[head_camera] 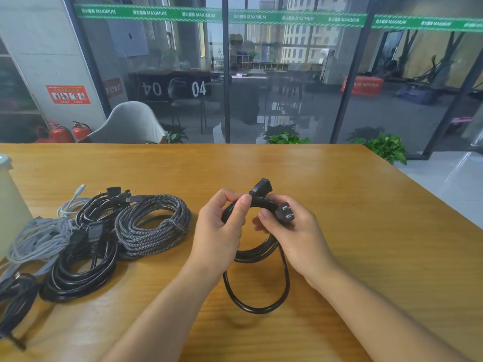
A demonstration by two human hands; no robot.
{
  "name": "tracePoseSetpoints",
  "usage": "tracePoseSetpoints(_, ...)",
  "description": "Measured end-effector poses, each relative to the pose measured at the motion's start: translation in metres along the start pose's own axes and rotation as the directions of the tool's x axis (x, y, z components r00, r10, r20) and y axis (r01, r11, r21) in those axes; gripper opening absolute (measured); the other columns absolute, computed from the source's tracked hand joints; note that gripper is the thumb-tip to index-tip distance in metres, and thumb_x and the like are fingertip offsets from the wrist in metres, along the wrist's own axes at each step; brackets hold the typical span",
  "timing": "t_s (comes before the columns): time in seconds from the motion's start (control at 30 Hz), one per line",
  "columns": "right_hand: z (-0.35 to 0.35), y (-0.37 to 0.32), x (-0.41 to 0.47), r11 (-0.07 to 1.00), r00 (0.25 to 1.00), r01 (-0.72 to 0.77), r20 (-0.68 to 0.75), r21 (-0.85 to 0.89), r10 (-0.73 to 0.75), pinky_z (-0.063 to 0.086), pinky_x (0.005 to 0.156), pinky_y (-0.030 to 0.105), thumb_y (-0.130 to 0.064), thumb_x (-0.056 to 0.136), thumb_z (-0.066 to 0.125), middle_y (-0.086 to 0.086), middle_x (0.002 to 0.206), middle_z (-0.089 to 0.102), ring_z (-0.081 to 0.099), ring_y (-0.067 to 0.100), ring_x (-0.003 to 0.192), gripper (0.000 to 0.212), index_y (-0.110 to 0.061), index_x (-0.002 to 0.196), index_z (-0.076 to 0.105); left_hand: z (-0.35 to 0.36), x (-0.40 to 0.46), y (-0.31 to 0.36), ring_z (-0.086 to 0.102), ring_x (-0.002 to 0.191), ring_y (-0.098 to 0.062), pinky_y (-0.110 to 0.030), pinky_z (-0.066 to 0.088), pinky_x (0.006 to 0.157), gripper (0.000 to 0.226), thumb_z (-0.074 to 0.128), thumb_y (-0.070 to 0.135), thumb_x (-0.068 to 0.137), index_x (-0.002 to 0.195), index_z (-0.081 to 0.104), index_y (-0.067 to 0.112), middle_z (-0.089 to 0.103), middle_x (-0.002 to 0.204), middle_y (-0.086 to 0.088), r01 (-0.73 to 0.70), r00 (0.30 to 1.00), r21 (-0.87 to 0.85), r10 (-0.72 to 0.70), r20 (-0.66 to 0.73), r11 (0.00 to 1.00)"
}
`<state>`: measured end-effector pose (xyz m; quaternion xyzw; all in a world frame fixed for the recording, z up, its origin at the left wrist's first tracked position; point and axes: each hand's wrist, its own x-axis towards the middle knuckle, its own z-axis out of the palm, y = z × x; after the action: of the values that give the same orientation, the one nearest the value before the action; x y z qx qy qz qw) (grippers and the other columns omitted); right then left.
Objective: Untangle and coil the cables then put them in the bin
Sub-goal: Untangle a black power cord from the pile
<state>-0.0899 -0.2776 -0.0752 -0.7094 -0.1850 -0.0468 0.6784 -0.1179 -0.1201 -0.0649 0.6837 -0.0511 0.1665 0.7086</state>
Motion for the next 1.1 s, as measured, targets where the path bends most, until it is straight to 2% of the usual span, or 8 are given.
tracePoseSetpoints(0.1,-0.006,0.003,0.002,0.971,0.992,0.086,-0.070,-0.222,-0.104,0.059,0.090,0.039,-0.046,0.083,0.075,-0.014,0.097,0.080,0.075,0.011,0.095,0.032,-0.031,0.112,0.078,-0.001,0.001,-0.002,0.028,0.047,-0.011,-0.026,0.026,0.045,0.021,0.059,0.037,0.103,0.087,0.061,0.022,0.040,0.058,0.010,0.007,1.000,0.029,-0.007,-0.020,1.000)
tracePoseSetpoints(0.27,-0.008,0.002,0.001,0.970,0.972,0.118,-0.175,-0.212,-0.156,0.054,0.087,0.017,-0.049,0.086,0.070,-0.017,0.101,0.079,0.074,0.000,0.097,0.036,-0.028,0.115,0.078,0.001,0.001,0.001,0.026,0.048,-0.012,-0.025,0.025,0.046,0.024,0.058,0.037,0.104,0.086,0.058,0.022,0.038,0.060,0.007,0.009,0.999,0.006,-0.009,-0.032,1.000)
tracePoseSetpoints(0.33,-0.010,-0.001,0.003,0.983,0.964,0.140,-0.210,-0.119,-0.163,0.052,0.089,0.014,-0.041,0.092,0.065,-0.012,0.102,0.080,0.073,0.001,0.102,0.032,-0.019,0.112,0.079,0.002,0.001,0.003,0.026,0.048,-0.011,-0.024,0.026,0.044,0.024,0.057,0.036,0.104,0.085,0.057,0.021,0.037,0.059,0.007,0.024,0.999,-0.016,-0.025,-0.047,1.000)
tracePoseSetpoints(0.5,-0.015,-0.018,0.009,0.924,0.966,0.057,-0.254,0.377,0.044,0.058,0.096,0.037,-0.038,0.103,0.049,0.009,0.087,0.077,0.076,0.030,0.102,0.035,-0.008,0.091,0.063,0.002,-0.001,0.005,0.023,0.048,-0.013,-0.024,0.023,0.043,0.023,0.057,0.031,0.105,0.085,0.056,0.019,0.035,0.059,0.007,0.032,0.999,-0.040,-0.033,-0.026,0.999)
tracePoseSetpoints(0.6,-0.027,-0.027,0.014,0.790,0.935,-0.018,-0.269,0.613,0.230,0.061,0.078,0.035,-0.044,0.107,0.043,0.001,0.066,0.058,0.072,0.022,0.072,0.038,-0.014,0.087,0.057,0.003,-0.002,0.005,0.022,0.048,-0.013,-0.024,0.022,0.043,0.023,0.057,0.030,0.105,0.086,0.055,0.017,0.034,0.059,0.006,0.033,0.999,-0.043,-0.033,0.003,0.999)
tracePoseSetpoints(0.7,-0.045,-0.027,0.021,0.694,0.883,-0.051,-0.293,0.718,0.367,0.043,0.046,0.023,-0.050,0.108,0.037,-0.006,0.059,0.032,0.032,0.011,0.047,0.046,-0.017,0.083,0.056,0.003,-0.002,0.005,0.022,0.047,-0.012,-0.024,0.022,0.043,0.022,0.058,0.030,0.104,0.085,0.056,0.018,0.035,0.059,0.008,0.033,0.999,-0.028,-0.032,0.021,0.999)
tracePoseSetpoints(0.83,-0.075,-0.023,0.031,0.792,0.805,-0.081,-0.429,0.605,0.410,0.017,0.037,0.022,-0.049,0.111,0.035,-0.009,0.058,0.027,0.019,0.008,0.044,0.047,-0.017,0.088,0.060,-0.002,-0.001,0.005,0.024,0.047,-0.011,-0.023,0.024,0.044,0.027,0.061,0.032,0.103,0.076,0.060,0.034,0.037,0.059,0.010,0.044,0.999,-0.003,-0.044,-0.003,0.999)
tracePoseSetpoints(1.1,-0.109,-0.013,0.036,0.960,0.730,-0.126,-0.632,0.250,0.261,0.020,0.038,0.022,-0.048,0.112,0.035,-0.010,0.055,0.030,0.023,0.008,0.044,0.045,-0.015,0.094,0.062,-0.002,-0.004,0.018,0.017,0.055,-0.017,-0.029,0.019,0.047,0.025,0.056,0.029,0.105,0.085,0.052,0.015,0.029,0.063,0.002,0.065,0.996,-0.094,-0.059,0.065,0.993)
